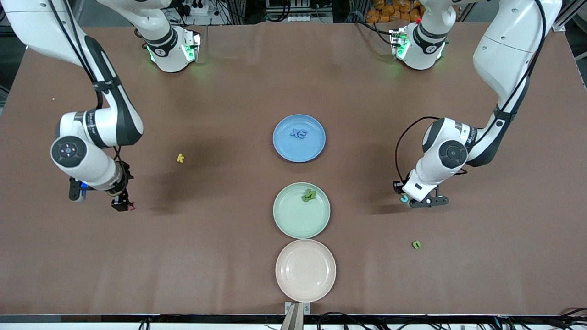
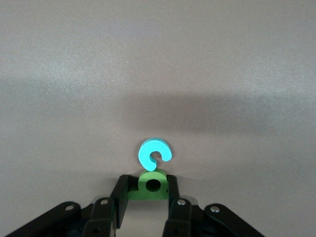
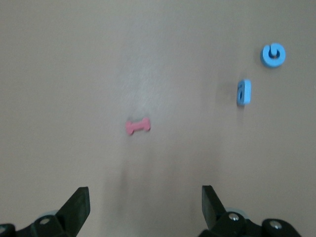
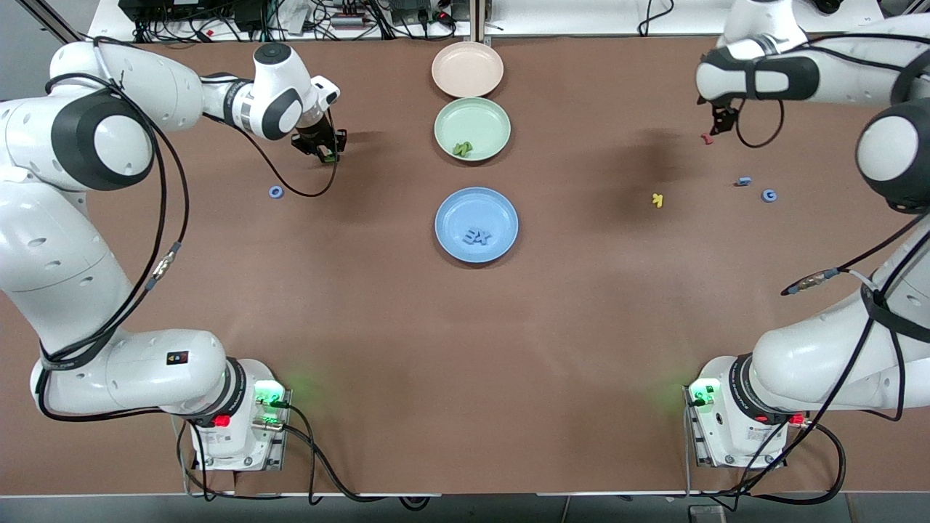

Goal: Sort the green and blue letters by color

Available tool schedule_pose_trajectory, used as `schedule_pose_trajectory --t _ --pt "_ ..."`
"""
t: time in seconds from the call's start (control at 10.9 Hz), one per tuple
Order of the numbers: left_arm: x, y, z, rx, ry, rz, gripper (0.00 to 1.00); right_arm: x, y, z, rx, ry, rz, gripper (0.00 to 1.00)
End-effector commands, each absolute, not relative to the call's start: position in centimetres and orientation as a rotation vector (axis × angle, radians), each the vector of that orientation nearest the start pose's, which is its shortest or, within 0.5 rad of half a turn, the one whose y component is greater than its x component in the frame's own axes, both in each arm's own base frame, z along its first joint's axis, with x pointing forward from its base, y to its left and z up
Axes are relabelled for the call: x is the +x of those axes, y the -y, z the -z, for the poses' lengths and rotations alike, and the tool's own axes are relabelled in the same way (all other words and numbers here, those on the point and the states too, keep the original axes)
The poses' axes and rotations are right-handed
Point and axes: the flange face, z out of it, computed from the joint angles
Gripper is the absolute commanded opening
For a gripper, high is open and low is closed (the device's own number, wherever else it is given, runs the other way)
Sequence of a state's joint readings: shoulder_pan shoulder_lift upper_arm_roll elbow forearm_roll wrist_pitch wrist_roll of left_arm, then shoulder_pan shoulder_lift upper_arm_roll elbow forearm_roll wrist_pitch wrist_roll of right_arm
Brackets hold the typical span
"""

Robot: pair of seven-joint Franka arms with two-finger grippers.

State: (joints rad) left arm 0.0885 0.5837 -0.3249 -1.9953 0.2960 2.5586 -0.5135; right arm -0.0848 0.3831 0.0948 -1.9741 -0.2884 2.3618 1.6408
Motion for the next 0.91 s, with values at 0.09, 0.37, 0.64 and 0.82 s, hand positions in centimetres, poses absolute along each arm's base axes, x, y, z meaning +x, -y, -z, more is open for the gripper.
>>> schedule_pose_trajectory --t 0.09,0.37,0.64,0.82 --pt "59.6 14.9 -18.4 -3.154 0.089 0.075 0.0 54.7 4.3 -27.8 -2.484 -2.045 0.262 1.0" --pt "59.8 17.9 -20.8 -3.163 0.064 0.13 0.0 52.5 7.6 -25.9 -2.482 -2.043 0.24 1.0" --pt "59.8 25.2 -24.1 -3.229 -0.031 0.22 0.0 50.7 9.9 -23.9 -2.451 -2.02 0.254 1.0" --pt "59.3 30.7 -25.8 -3.26 -0.077 0.281 0.0 49.8 10.1 -22.9 -2.439 -2.026 0.242 1.0"
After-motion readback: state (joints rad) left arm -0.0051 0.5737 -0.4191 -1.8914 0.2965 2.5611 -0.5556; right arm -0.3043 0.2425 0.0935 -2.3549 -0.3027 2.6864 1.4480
